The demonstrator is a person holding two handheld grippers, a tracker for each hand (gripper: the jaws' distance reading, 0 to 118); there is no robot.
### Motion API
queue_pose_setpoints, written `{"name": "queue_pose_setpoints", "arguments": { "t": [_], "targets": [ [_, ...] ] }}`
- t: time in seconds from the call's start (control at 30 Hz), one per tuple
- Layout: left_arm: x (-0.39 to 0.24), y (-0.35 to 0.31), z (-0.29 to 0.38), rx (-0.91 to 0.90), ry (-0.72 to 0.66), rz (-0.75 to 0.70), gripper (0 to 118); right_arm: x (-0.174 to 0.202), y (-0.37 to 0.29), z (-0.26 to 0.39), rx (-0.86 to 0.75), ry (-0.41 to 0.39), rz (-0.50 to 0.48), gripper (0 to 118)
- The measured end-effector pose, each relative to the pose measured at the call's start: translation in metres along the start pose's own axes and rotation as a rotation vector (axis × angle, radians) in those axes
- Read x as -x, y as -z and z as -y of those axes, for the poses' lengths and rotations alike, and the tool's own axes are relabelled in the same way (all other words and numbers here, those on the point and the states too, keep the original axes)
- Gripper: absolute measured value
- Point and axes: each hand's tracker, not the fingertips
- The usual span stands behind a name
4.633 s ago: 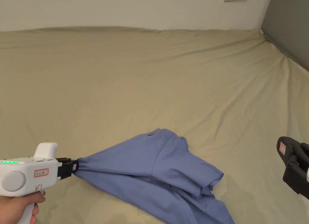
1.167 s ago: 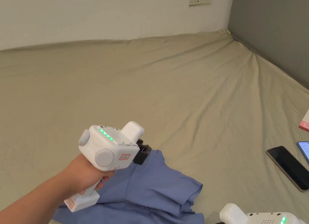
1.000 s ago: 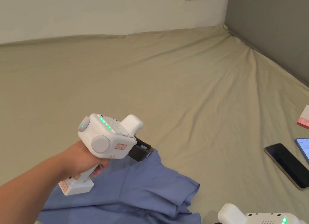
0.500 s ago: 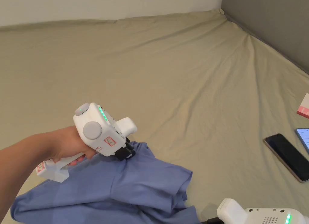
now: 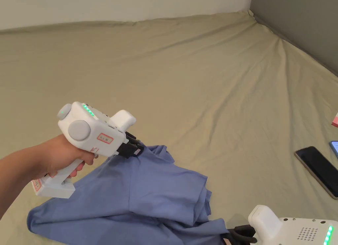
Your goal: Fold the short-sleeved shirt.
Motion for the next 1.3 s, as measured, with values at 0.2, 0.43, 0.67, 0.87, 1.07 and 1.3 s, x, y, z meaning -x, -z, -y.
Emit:
{"name": "queue_pose_setpoints", "arguments": {
  "t": [0.2,0.43,0.67,0.87,1.07,1.3],
  "targets": [
    [-0.002,-0.060,0.015,-0.140,-0.101,-0.031,3,-0.002,-0.017,-0.021,-0.071,-0.002,0.033,2],
    [-0.019,-0.150,0.054,-0.367,-0.255,-0.078,3,0.004,-0.050,-0.060,-0.210,-0.009,0.068,2],
    [-0.048,-0.252,0.100,-0.611,-0.405,-0.171,3,0.020,-0.104,-0.104,-0.364,-0.026,0.107,2],
    [-0.083,-0.346,0.130,-0.813,-0.469,-0.271,3,0.032,-0.163,-0.142,-0.475,-0.007,0.150,2],
    [-0.118,-0.419,0.145,-0.974,-0.498,-0.337,3,0.051,-0.216,-0.175,-0.574,0.006,0.170,2],
    [-0.139,-0.477,0.147,-1.109,-0.506,-0.474,3,0.068,-0.255,-0.218,-0.661,-0.013,0.210,2]
  ]
}}
